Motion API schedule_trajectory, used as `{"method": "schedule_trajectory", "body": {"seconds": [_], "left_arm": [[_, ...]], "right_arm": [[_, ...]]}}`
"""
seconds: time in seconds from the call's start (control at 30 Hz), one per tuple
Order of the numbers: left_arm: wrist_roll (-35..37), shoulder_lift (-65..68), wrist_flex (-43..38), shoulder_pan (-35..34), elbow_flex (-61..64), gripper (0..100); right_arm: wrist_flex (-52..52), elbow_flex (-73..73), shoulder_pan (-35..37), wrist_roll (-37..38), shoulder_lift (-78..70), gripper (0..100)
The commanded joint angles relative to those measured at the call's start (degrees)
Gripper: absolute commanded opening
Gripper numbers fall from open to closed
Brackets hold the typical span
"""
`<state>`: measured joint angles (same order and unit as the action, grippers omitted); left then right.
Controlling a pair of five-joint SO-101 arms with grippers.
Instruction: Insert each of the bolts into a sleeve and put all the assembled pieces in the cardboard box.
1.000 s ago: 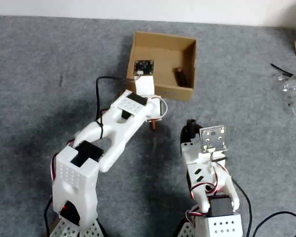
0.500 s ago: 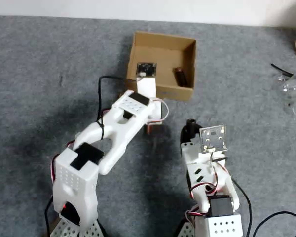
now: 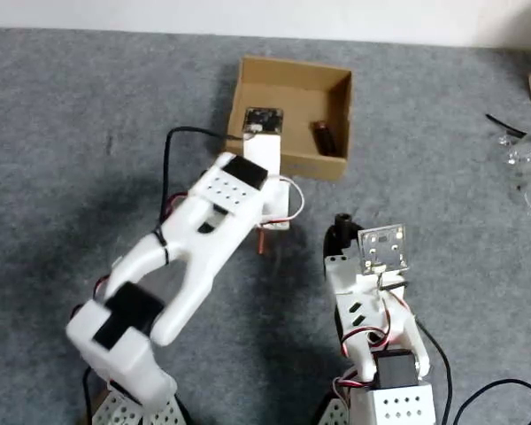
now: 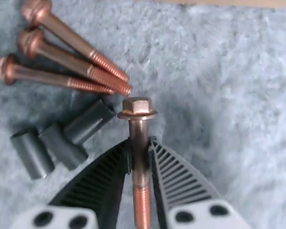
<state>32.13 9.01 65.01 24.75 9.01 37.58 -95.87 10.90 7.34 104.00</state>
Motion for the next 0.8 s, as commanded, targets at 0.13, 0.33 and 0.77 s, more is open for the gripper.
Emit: {"method": "schedule_trajectory", "body": {"seconds": [0.13,0.33,0.77], "left_arm": [[-0.18,-16.4,-4.13,0.22,9.98,0],[-0.26,-30.11,-7.3,0.22,19.82,0],[-6.24,-58.77,-10.99,-0.04,37.23,0]], "right_arm": [[-2.42,-5.41,-0.75,0.0,1.19,0.5],[-2.42,-5.41,-0.75,0.0,1.19,0.5],[-2.51,-5.32,-0.66,0.0,1.19,0.5]]}}
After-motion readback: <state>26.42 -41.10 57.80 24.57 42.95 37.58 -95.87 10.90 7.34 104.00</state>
